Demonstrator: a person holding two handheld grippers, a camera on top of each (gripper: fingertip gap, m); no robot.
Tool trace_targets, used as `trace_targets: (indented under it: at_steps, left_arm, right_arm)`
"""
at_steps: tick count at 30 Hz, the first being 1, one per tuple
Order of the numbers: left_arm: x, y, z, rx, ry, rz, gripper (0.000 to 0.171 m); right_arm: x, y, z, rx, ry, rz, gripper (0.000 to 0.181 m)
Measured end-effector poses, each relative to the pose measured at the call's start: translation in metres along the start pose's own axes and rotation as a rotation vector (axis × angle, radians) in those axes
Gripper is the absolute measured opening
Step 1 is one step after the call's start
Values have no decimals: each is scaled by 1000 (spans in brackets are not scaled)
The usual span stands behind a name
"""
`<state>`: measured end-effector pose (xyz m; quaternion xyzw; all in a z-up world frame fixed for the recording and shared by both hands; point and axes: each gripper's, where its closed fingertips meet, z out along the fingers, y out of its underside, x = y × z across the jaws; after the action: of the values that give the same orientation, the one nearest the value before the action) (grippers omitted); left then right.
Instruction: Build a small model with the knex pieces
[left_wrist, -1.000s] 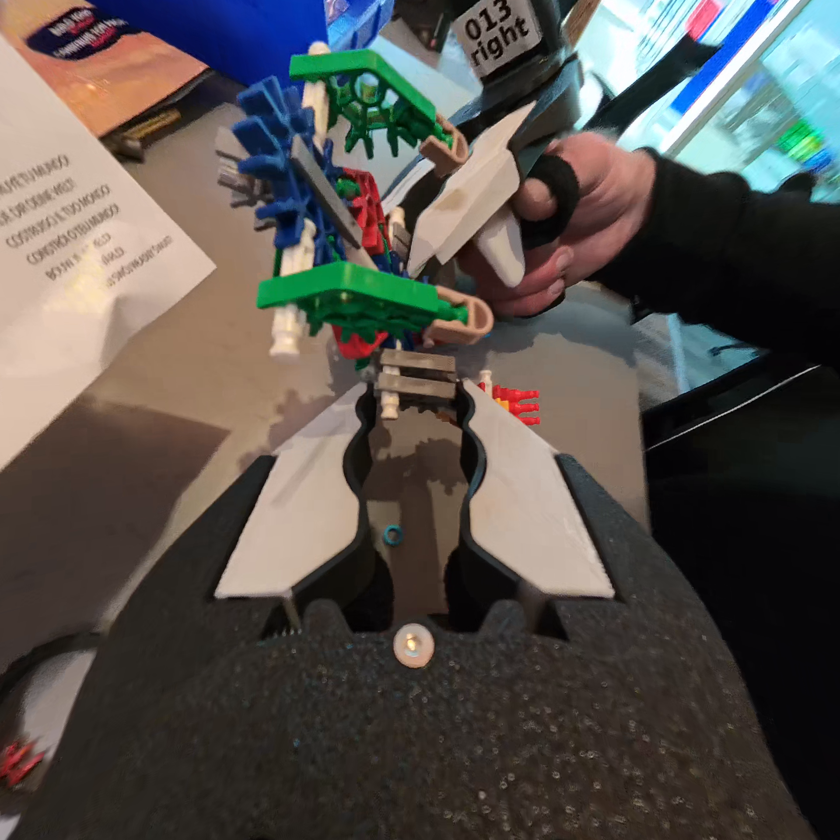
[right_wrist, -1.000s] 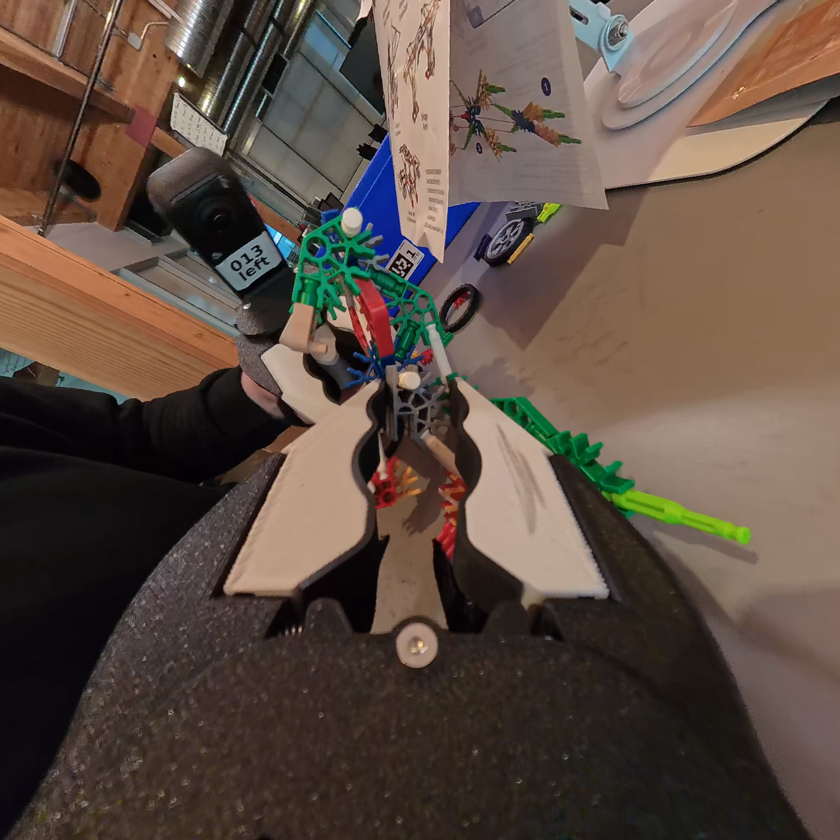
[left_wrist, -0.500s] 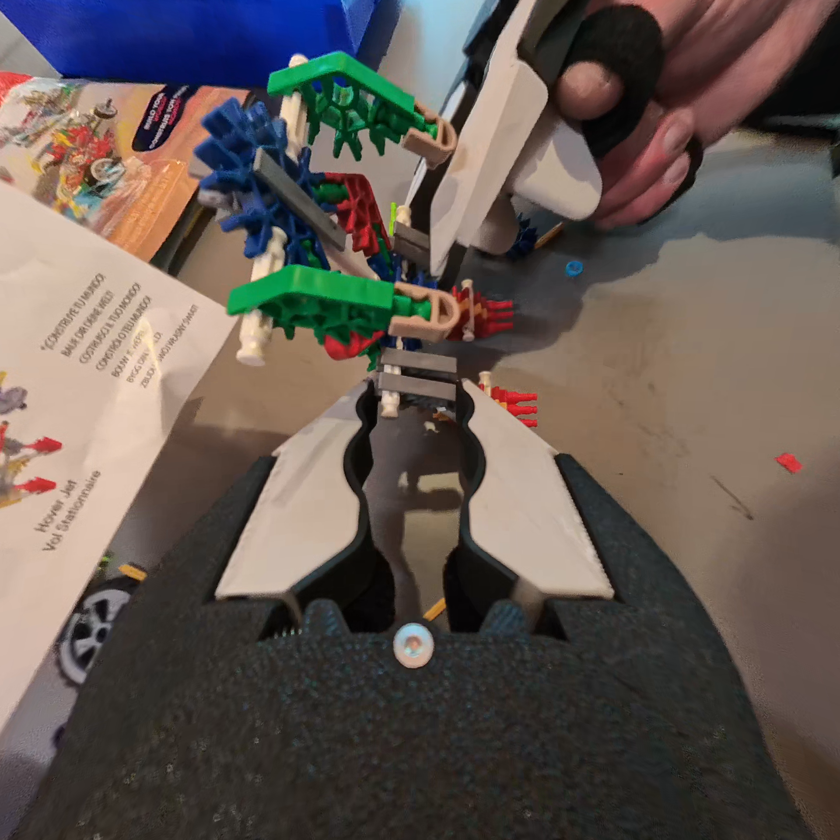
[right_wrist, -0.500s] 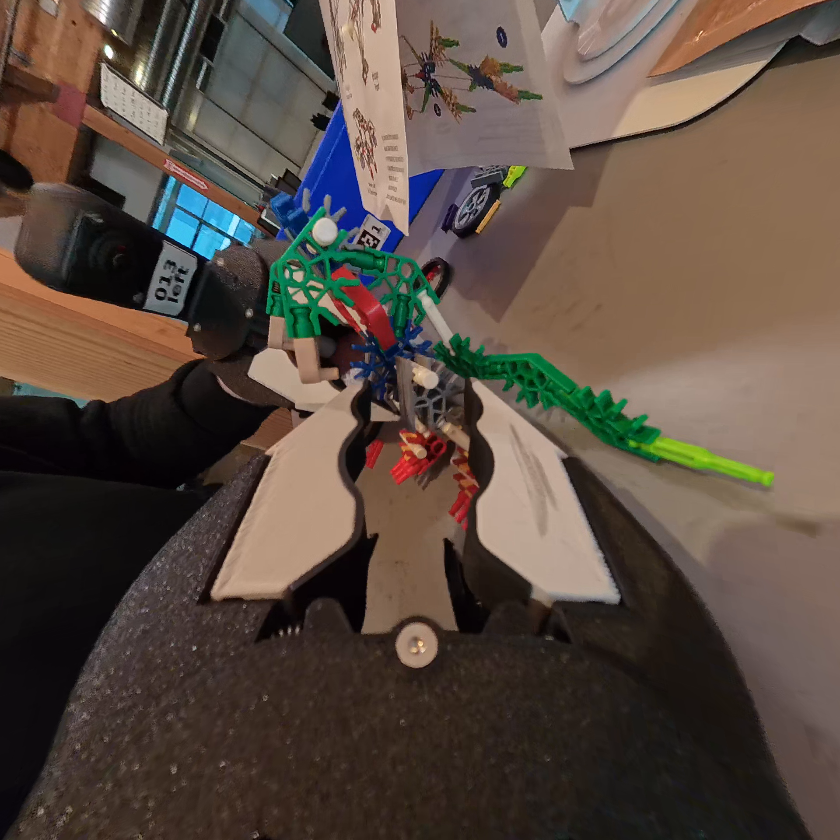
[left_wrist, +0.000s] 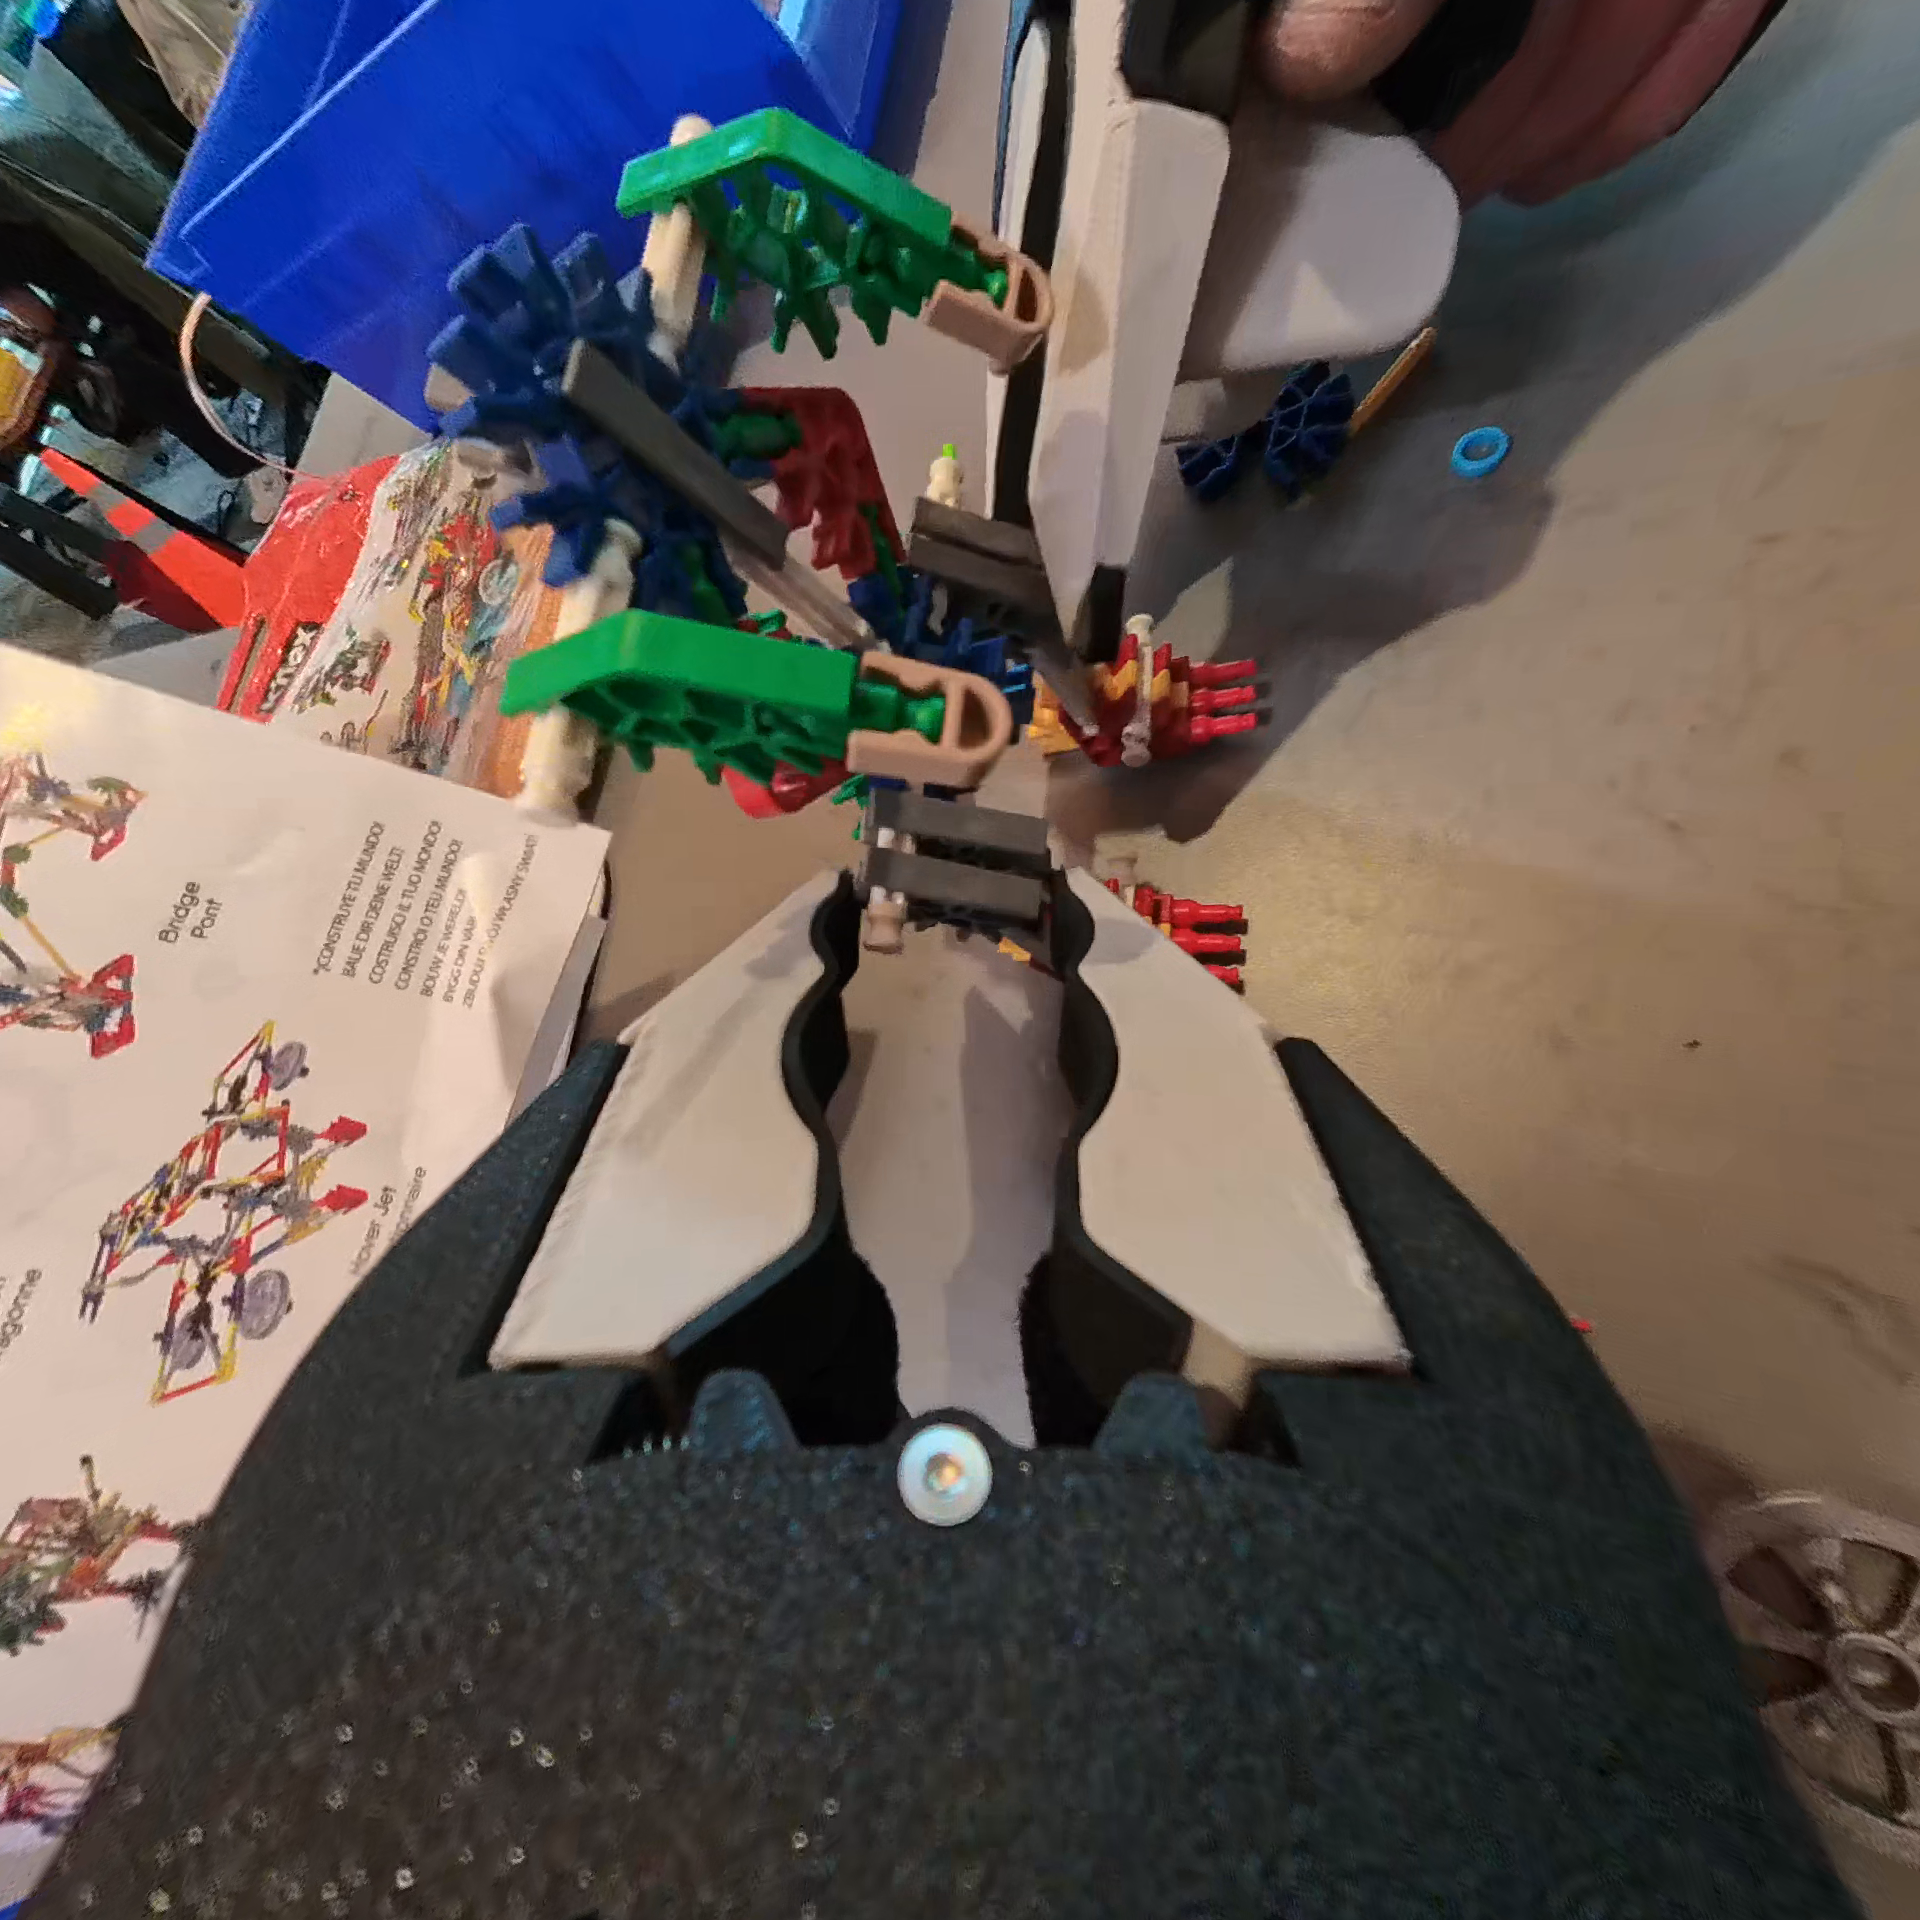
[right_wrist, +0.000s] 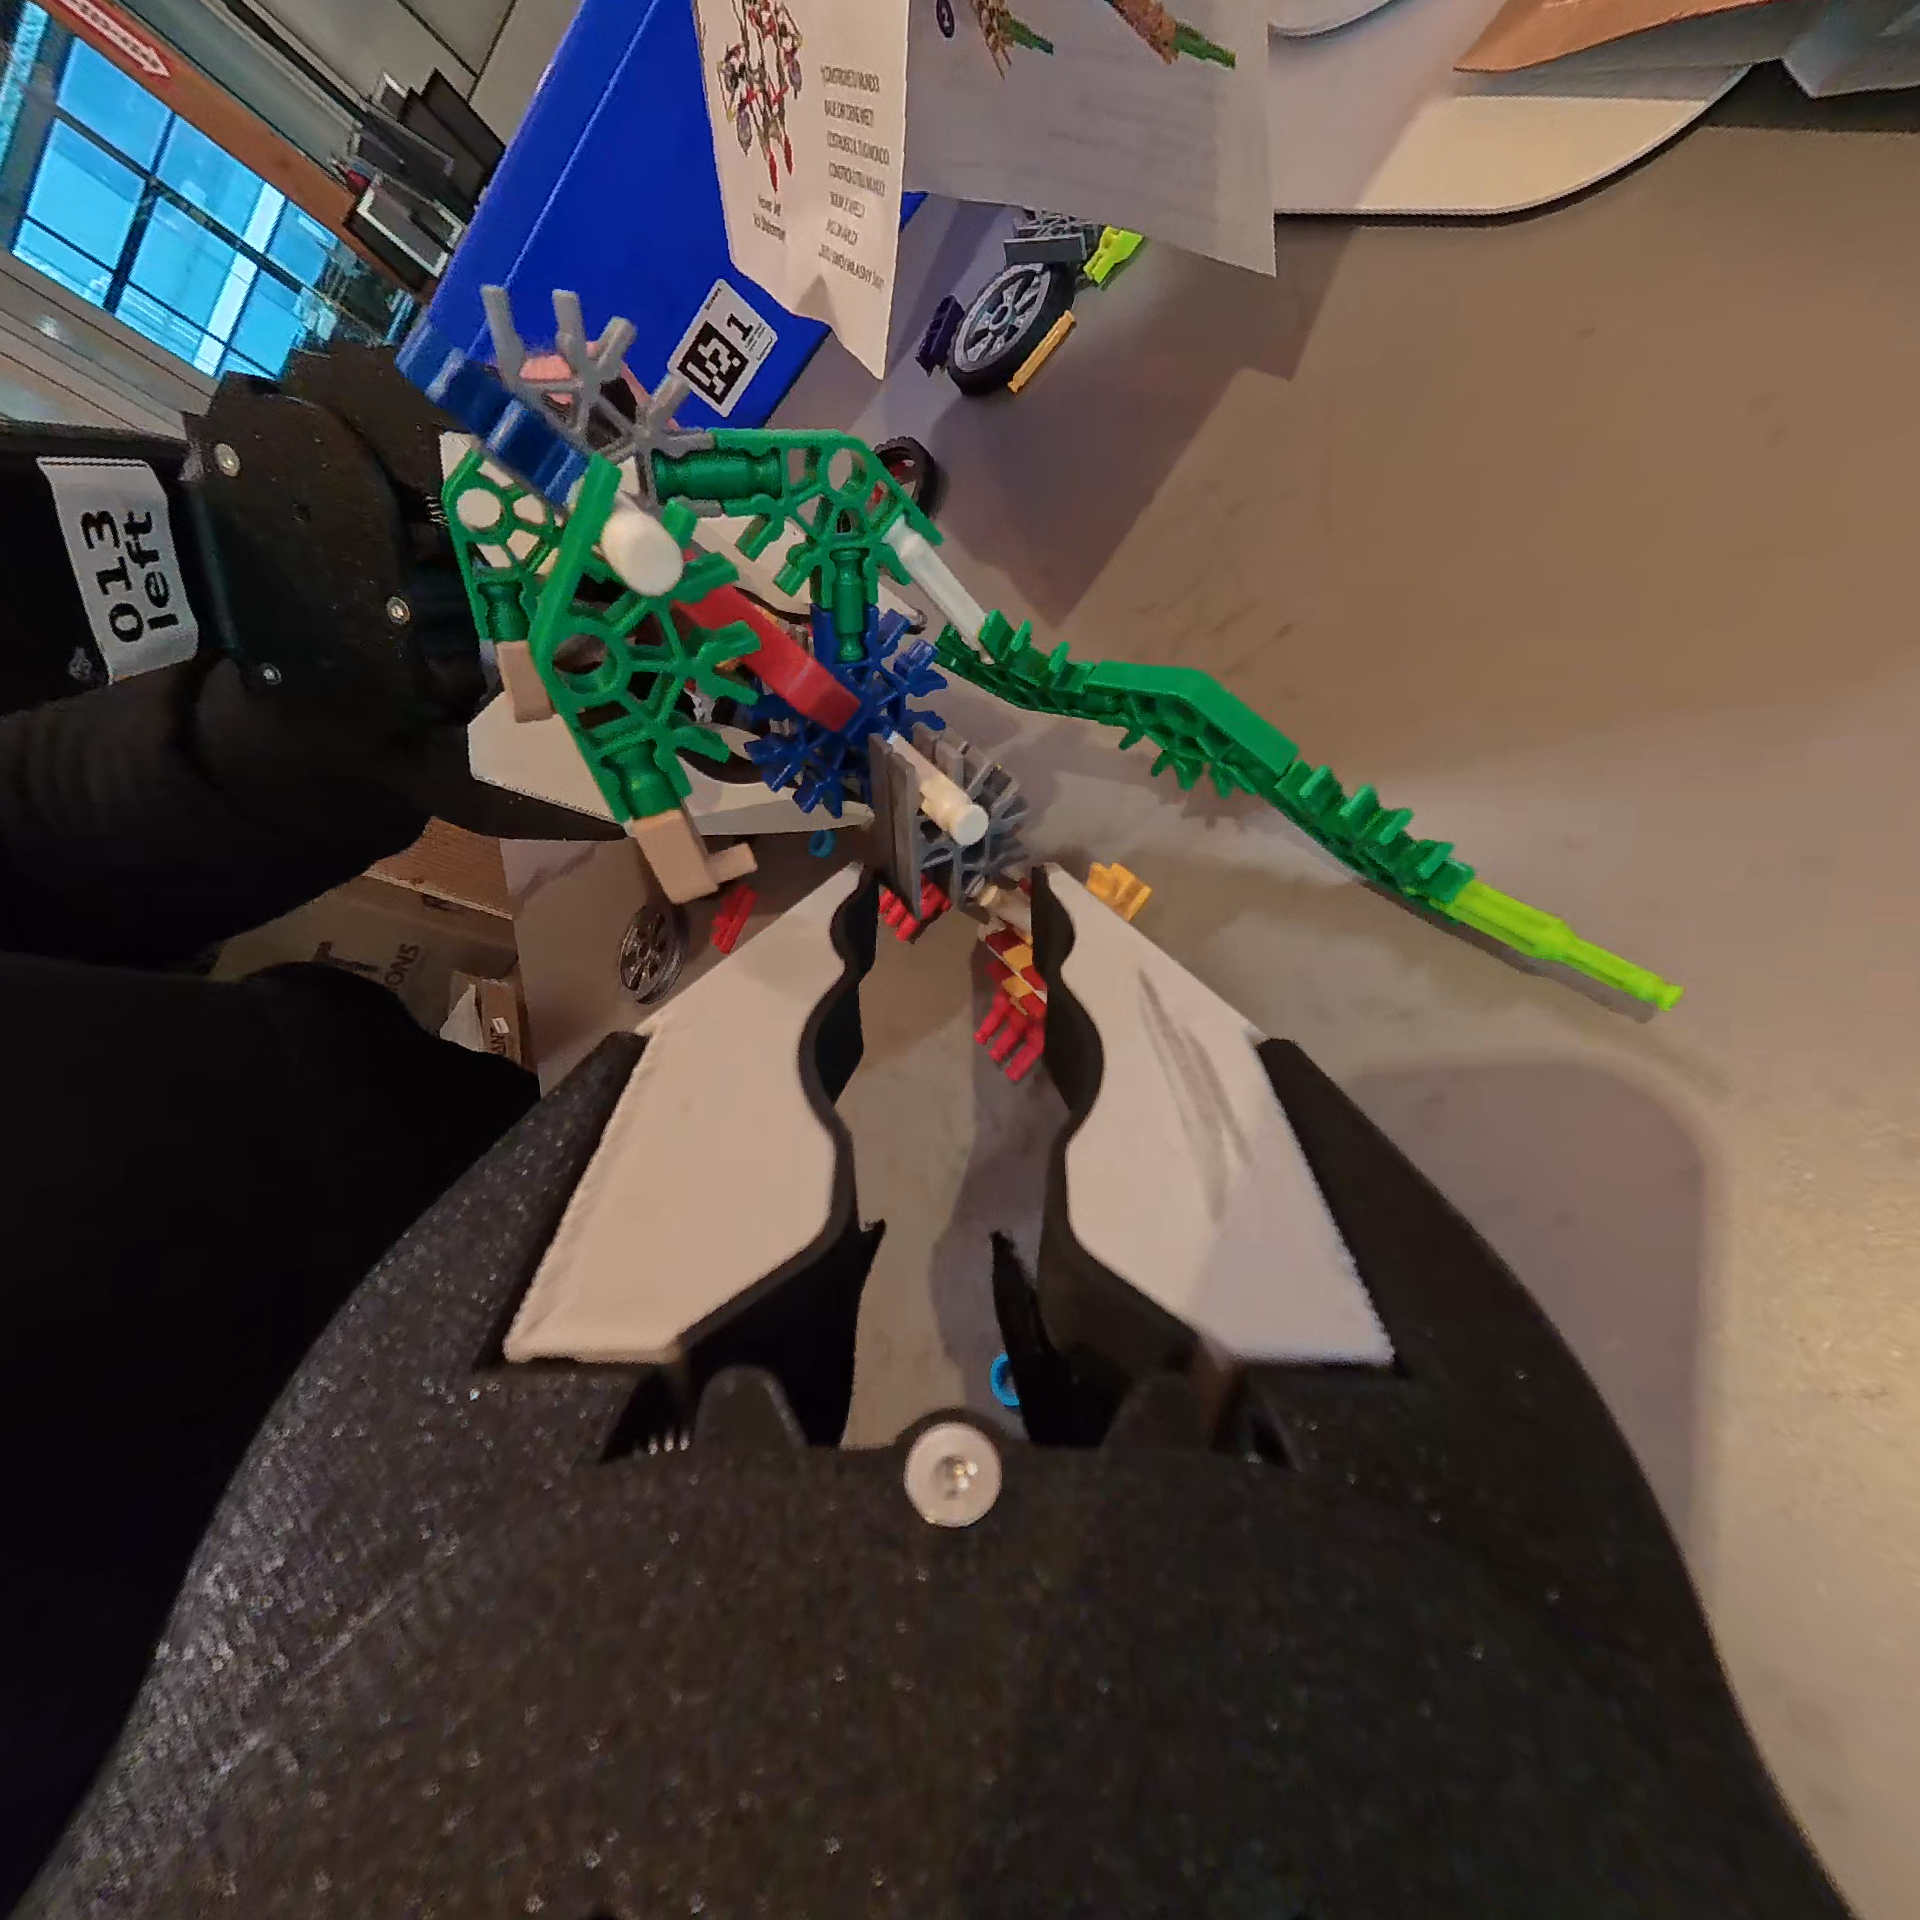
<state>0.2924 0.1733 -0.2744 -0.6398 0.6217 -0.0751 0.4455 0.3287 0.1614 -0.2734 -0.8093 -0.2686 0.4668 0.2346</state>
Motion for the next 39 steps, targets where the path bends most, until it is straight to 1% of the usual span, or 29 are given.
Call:
trace_targets:
  at_steps: [3, 4, 9, 12, 14, 16, 17, 20, 23, 26, 29, 32, 35, 39]
  left_arm:
    - [-1, 4, 1, -1, 12, -23, 35]
    - [-1, 6, 2, -7, 19, -37, 39]
    - [2, 8, 0, 4, 100, -143, 44]
    - [5, 7, 1, 11, 137, -179, 40]
    - [9, 6, 3, 17, 168, -200, 35]
    - [11, 8, 5, 4, 183, -209, 29]
    - [13, 9, 6, 2, 192, -209, 27]
    - [13, 8, 8, 11, 198, -228, 27]
    - [11, 11, 6, 7, 196, -246, 32]
    - [8, 14, 3, -2, 194, -251, 37]
    - [6, 14, -3, 12, 212, -284, 42]
    - [4, 16, -9, 8, 224, -292, 45]
    - [3, 22, -16, -9, 252, -300, 46]
    - [-6, 35, -25, -44, 229, -293, 46]
  right_arm:
    - [-1, 1, 0, -3, -7, -4, 29]
    - [-1, 1, 0, -6, -8, -8, 30]
    - [3, 1, -2, -33, 27, -76, 34]
    - [6, 3, -3, -71, 63, -134, 34]
    - [10, 7, 0, -109, 96, -176, 34]
    - [16, 12, 4, -146, 149, -243, 31]
    - [19, 13, 6, -160, 180, -273, 26]
    - [21, 15, 10, -163, 191, -266, 25]
    - [19, 14, 8, -160, 176, -250, 26]
    - [16, 14, 3, -167, 172, -245, 33]
    - [16, 10, -6, -166, 185, -253, 36]
    - [14, 6, -16, -157, 182, -252, 38]
    - [21, 6, -30, -167, 221, -262, 38]
    - [26, 6, -47, -159, 255, -263, 38]
